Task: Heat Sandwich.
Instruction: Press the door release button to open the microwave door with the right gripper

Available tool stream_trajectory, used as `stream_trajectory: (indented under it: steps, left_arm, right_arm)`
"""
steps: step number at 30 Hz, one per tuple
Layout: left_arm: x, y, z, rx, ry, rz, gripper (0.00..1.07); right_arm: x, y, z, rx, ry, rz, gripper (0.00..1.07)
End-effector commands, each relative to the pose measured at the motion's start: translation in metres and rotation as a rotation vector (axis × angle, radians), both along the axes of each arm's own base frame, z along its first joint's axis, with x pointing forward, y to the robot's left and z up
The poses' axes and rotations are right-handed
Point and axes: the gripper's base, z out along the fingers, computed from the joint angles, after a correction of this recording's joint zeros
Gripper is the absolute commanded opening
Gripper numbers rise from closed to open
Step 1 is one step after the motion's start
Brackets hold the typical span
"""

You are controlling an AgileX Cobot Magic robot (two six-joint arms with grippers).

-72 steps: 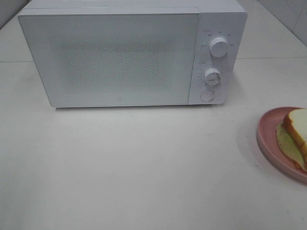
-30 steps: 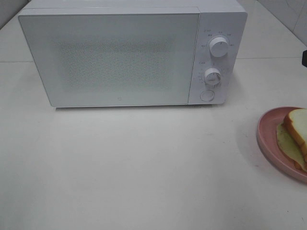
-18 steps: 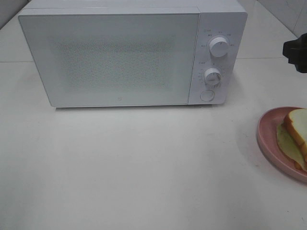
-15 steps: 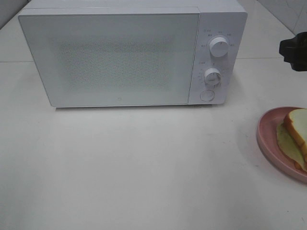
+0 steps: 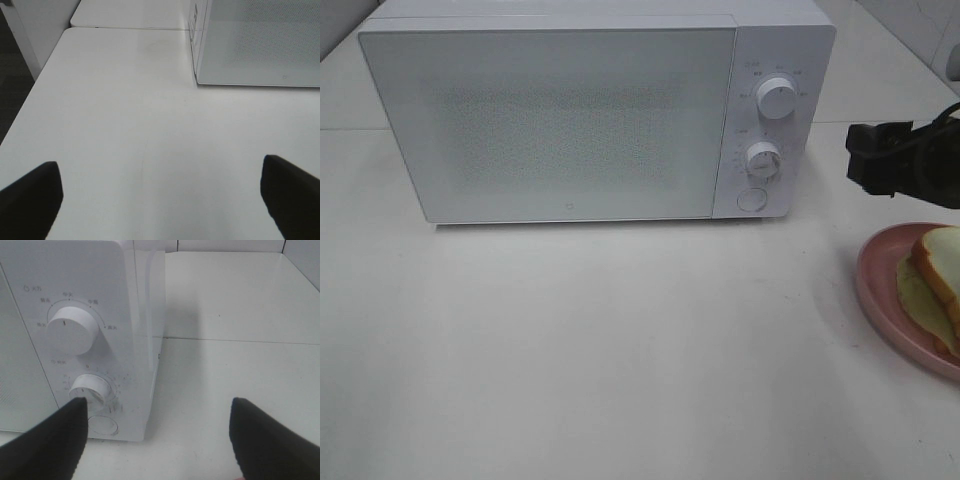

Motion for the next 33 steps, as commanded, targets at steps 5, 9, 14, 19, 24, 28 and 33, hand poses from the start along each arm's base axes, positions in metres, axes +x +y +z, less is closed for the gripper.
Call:
stream_trajectory:
  steps: [5, 9, 14, 19, 24, 28, 33]
  left_arm:
    - [-0.004, 0.000, -0.001, 0.003, -0.028, 0.002, 1.03]
    - [-0.004, 0.000, -0.001, 0.003, -0.028, 0.002, 1.03]
    - [-0.004, 0.000, -0.001, 0.003, -0.028, 0.002, 1.03]
    - [-0.004, 0.000, -0.001, 0.003, -0.028, 0.002, 1.03]
    - [-0.004, 0.000, -0.001, 0.003, -0.028, 0.002, 1.03]
    - [-0.004, 0.000, -0.001, 0.003, -0.028, 0.002, 1.03]
    - [-0.004, 0.000, -0.001, 0.003, -0.028, 0.002, 1.03]
  right_arm:
    - [-0.008, 0.012, -0.008, 0.036, -0.090, -0.073, 0.76]
    - [-0.012, 0.024, -0.015, 0.044, -0.100, -0.068, 0.76]
    - [-0.011, 0.038, -0.027, -0.002, -0.095, -0.016, 0.76]
    - [-0.009, 0.043, -0.042, -0.035, -0.077, -0.026, 0.76]
    - [-0.010, 0.049, -0.054, -0.061, -0.062, -0.015, 0.76]
    - [-0.010, 0.053, -0.059, -0.063, -0.056, -0.005, 0.76]
    - [-0.010, 0.053, -0.063, -0.056, -0.056, -0.009, 0.76]
